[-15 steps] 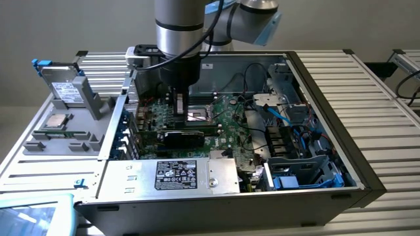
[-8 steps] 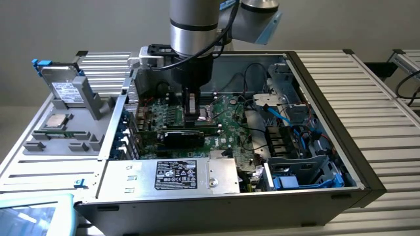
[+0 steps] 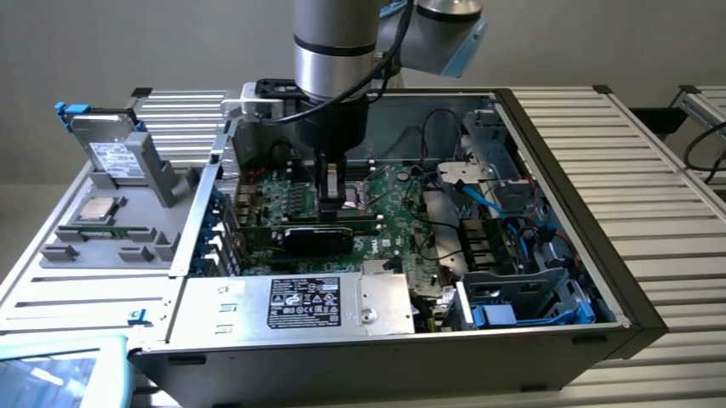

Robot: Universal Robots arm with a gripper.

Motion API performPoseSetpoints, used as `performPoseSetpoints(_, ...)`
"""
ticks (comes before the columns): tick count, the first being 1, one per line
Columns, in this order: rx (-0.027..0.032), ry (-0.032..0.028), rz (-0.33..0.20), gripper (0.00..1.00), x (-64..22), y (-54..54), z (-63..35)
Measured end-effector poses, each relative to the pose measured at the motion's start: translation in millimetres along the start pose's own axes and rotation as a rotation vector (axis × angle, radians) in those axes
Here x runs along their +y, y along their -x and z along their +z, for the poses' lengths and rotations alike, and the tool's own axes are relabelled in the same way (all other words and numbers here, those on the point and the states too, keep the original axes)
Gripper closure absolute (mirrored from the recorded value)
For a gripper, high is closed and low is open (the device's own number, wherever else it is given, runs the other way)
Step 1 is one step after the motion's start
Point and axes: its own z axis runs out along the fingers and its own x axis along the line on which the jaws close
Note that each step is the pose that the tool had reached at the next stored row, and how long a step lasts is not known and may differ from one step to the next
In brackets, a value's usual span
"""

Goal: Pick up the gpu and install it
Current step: 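Press down on the gpu until it lock into place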

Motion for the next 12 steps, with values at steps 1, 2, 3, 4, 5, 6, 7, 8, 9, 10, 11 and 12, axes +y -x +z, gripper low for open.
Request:
performPoseSetpoints(1, -0.0002, 0.0000, 0.000, 0.88, -0.1, -0.1, 0.5)
performPoseSetpoints(2, 0.0000, 0.0001, 0.000, 0.88, -0.1, -0.1, 1.3)
performPoseSetpoints(3, -0.0002, 0.0000, 0.000, 0.88, -0.2, 0.0, 2.5)
performPoseSetpoints(4, -0.0004, 0.0000, 0.000, 0.88, -0.3, 0.1, 3.3)
performPoseSetpoints(5, -0.0002, 0.0000, 0.000, 0.88, -0.3, 0.1, 3.3)
performPoseSetpoints(6, -0.0003, 0.0001, 0.000, 0.88, -0.3, 0.1, 3.3)
performPoseSetpoints(7, -0.0002, 0.0001, 0.000, 0.88, -0.3, 0.1, 3.4)
performPoseSetpoints(8, -0.0008, -0.0002, 0.000, 0.88, -0.4, 0.2, 4.1)
performPoseSetpoints(9, -0.0015, -0.0004, 0.000, 0.88, -0.4, 0.3, 5.2)
performPoseSetpoints(10, -0.0025, -0.0009, 0.000, 0.88, -0.5, 0.4, 6.6)
performPoseSetpoints(11, -0.0033, -0.0012, 0.000, 0.88, -0.6, 0.5, 7.6)
performPoseSetpoints(12, -0.0034, -0.0013, 0.000, 0.88, -0.6, 0.5, 7.7)
